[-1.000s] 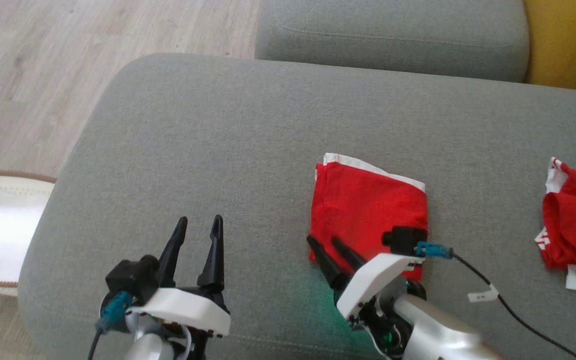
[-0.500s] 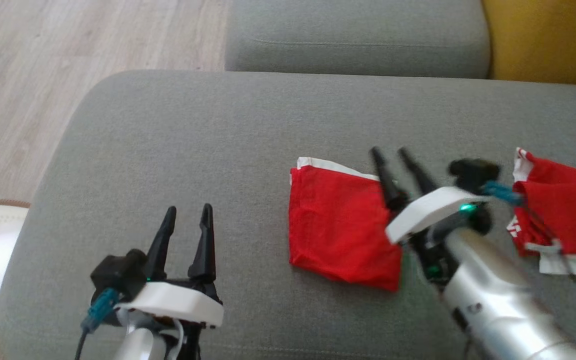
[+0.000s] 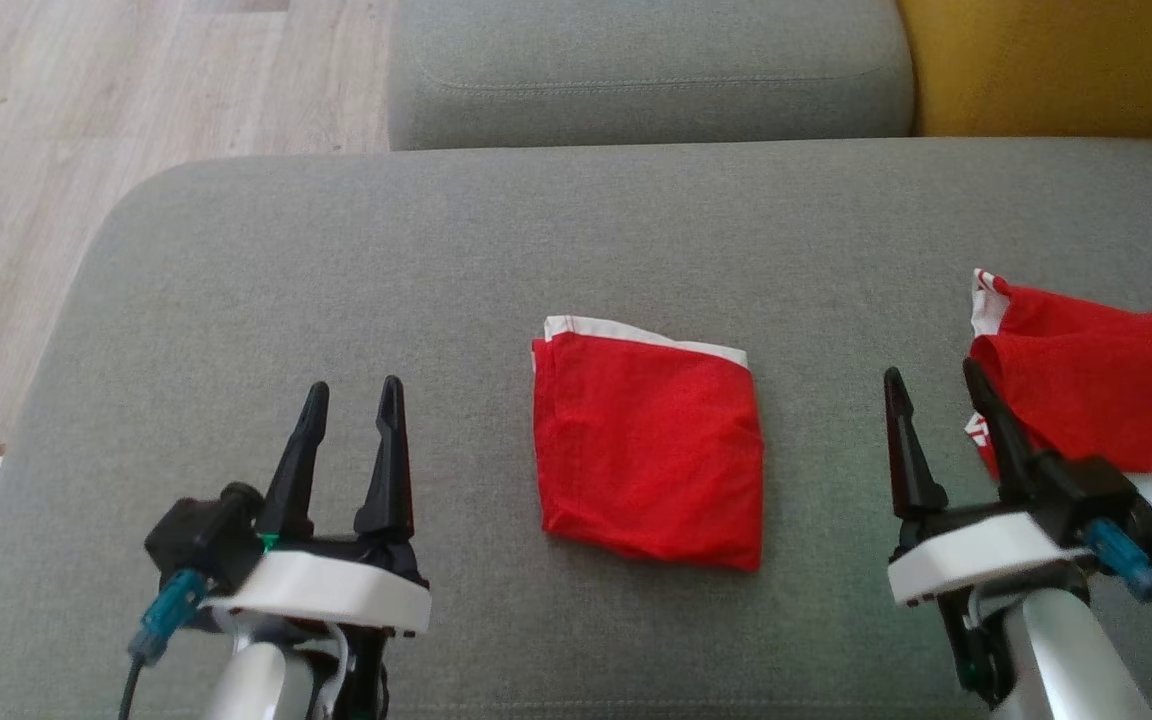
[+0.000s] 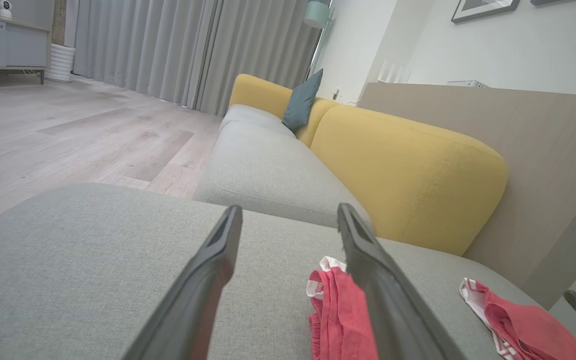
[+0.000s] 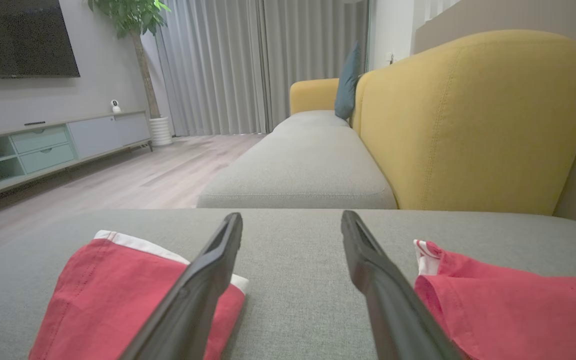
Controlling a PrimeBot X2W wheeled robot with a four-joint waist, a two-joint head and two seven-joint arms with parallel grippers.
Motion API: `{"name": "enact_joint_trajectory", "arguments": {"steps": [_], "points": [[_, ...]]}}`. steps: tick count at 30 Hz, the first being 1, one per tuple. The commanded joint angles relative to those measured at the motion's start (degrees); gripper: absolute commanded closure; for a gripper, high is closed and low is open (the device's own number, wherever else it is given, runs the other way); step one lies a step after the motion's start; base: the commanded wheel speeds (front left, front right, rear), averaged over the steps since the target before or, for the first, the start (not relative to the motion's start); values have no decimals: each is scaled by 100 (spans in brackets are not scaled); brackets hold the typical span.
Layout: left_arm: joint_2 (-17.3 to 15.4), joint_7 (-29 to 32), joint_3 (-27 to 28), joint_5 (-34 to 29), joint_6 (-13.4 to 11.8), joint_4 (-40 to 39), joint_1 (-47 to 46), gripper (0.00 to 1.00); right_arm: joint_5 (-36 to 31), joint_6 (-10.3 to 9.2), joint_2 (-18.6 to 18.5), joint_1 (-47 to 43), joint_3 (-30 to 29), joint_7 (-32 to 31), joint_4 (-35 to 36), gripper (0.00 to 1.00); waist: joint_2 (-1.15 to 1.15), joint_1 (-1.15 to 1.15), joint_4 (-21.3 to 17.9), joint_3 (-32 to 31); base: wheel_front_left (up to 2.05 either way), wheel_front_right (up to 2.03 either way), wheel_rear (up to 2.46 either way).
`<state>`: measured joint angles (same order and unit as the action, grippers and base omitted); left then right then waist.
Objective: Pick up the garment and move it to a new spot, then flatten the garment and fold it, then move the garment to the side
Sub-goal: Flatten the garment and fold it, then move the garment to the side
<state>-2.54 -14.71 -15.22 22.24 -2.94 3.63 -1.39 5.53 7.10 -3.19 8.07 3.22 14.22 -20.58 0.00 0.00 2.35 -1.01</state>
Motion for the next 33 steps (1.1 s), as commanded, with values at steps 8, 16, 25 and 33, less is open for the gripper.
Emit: {"name": "enact_joint_trajectory", "arguments": {"steps": [8, 16, 25, 33], "points": [[-33, -29, 236, -134, 50, -234, -103, 0, 381, 39, 30, -259, 138, 77, 586, 0, 0, 0, -169, 8, 0, 0, 0], [-33, -29, 234, -165, 44, -229, -84, 0, 321, 39, 31, -303, 154, 77, 646, 0, 0, 0, -162, 9, 0, 0, 0], [-33, -29, 169, -167, 55, -188, -95, 0, 606, 39, 31, -309, 284, 9, 464, 0, 0, 0, -50, 202, 0, 0, 0], [-33, -29, 26, -179, 100, -95, -255, 0, 1153, 39, 31, -159, 812, -565, -29, 0, 0, 0, 206, 428, 0, 0, 0]]}}
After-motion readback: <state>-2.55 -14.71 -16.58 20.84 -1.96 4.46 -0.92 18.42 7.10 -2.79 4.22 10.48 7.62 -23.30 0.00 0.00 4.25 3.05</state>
